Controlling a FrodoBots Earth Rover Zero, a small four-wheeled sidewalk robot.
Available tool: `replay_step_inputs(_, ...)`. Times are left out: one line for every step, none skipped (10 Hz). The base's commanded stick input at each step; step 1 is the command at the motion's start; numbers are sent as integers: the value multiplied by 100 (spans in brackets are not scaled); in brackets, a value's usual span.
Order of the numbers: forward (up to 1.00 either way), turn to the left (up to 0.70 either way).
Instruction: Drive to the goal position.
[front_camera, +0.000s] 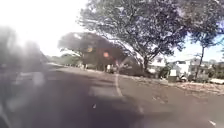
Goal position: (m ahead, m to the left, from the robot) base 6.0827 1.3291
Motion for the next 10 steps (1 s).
replay_step_inputs(100,0)
replay_step_inputs(100,0)
replay_step_inputs(100,0)
replay_step_inputs(100,0)
replay_step_inputs(100,0)
replay_step_inputs(100,0)
replay_step_inputs(100,0)
replay_step_inputs(100,0)
replay_step_inputs(100,0)
replay_step_inputs(100,0)
